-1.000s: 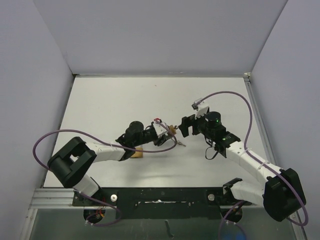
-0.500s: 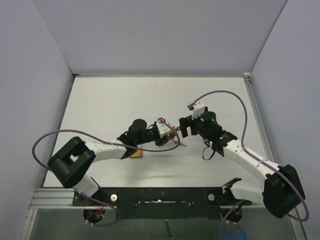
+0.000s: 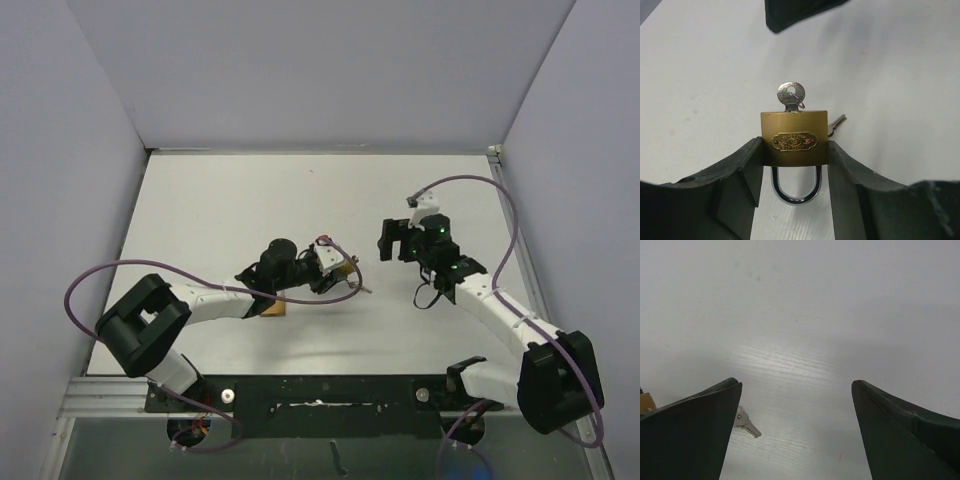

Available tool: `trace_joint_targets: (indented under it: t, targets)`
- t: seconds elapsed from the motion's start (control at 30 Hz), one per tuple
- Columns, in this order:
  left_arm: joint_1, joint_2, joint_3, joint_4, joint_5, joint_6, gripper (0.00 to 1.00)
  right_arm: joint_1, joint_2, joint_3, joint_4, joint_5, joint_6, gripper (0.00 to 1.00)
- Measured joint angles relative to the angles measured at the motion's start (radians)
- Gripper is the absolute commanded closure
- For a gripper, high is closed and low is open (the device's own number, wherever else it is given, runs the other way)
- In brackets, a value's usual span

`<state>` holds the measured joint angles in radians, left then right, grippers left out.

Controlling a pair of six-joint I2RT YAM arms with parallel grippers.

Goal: Unlock with the key

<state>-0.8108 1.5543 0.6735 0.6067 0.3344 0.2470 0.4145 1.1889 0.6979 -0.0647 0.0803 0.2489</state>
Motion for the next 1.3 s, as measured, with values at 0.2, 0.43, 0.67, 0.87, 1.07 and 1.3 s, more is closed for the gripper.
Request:
trace_joint_targets:
  t: [0.2, 0.43, 0.67, 0.87, 1.07, 1.3]
  targets:
    - [0.0, -0.011, 0.0, 0.0, -0.035, -0.044, 1.0, -0.201, -0.08, -0.089, 0.119, -0.229, 0.161, 0.19]
    - [-0.005, -0.013, 0.02, -0.021, -0.078, -0.133, 1.0, -0.21, -0.064, -0.137, 0.295, -0.462, 0.349, 0.36]
    - [-0.022, -0.013, 0.069, -0.044, -0.094, -0.197, 1.0, -0.21, 0.079, -0.172, 0.521, -0.612, 0.544, 0.57]
    - [-0.032, -0.013, 0.092, -0.059, -0.091, -0.21, 1.0, -0.207, 0.147, -0.173, 0.6, -0.683, 0.62, 0.57]
    - [-0.032, -0.012, 0.093, -0.079, -0.091, -0.21, 1.0, -0.204, 0.14, -0.175, 0.652, -0.706, 0.639, 0.61]
    - [-0.032, 0.003, 0.102, -0.091, -0.092, -0.213, 1.0, -0.198, 0.138, -0.179, 0.663, -0.727, 0.65, 0.68]
